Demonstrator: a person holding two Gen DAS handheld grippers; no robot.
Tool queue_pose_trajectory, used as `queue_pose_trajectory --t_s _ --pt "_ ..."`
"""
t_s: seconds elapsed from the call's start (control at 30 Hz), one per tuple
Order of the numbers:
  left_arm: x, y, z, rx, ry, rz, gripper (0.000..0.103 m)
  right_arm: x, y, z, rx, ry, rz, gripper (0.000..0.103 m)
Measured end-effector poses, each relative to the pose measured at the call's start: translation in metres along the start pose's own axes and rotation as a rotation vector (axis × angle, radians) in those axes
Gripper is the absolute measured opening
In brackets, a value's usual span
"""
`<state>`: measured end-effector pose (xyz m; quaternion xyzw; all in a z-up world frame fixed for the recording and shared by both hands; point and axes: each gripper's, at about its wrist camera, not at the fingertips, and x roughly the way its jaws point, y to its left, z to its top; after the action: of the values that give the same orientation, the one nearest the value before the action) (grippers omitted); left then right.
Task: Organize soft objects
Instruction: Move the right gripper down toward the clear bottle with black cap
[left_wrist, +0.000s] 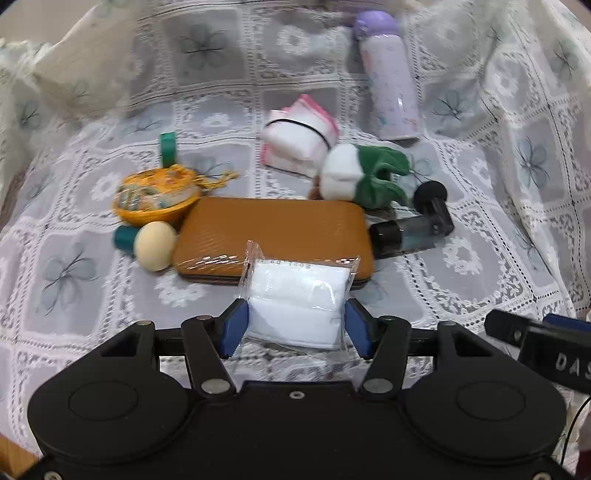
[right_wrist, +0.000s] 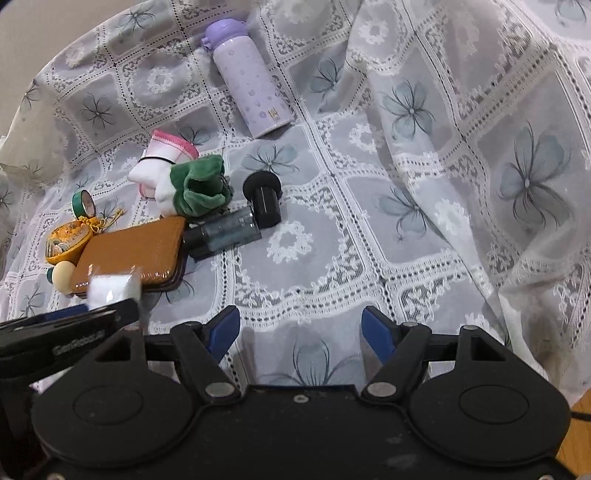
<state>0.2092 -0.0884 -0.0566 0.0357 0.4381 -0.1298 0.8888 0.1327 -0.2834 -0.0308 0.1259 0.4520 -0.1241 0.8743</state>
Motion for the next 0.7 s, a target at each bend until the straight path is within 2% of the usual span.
queue_pose_trajectory --t_s 0.17,0.37,0.5,0.7 --pt "-0.009 0.02 -0.005 -0.03 0.009 0.048 0.055 0.007 0.008 0.009 -0.032 -0.029 -0.005 0.072" --pt "-0.012 0.042 -0.013 -0.027 -0.018 0.195 0.056 0.023 0.01 0.027 -0.031 -0.053 -0.036 0.072" --pt "0.0 0.057 -0.014 -0.062 0.013 0.203 0.06 0.032 0.011 0.041 -0.019 -0.063 -0.054 0.072" --pt "0.012 0.06 -0.018 -0.052 0.024 0.191 0.077 0.044 0.013 0.054 -0.015 -0.066 -0.081 0.072"
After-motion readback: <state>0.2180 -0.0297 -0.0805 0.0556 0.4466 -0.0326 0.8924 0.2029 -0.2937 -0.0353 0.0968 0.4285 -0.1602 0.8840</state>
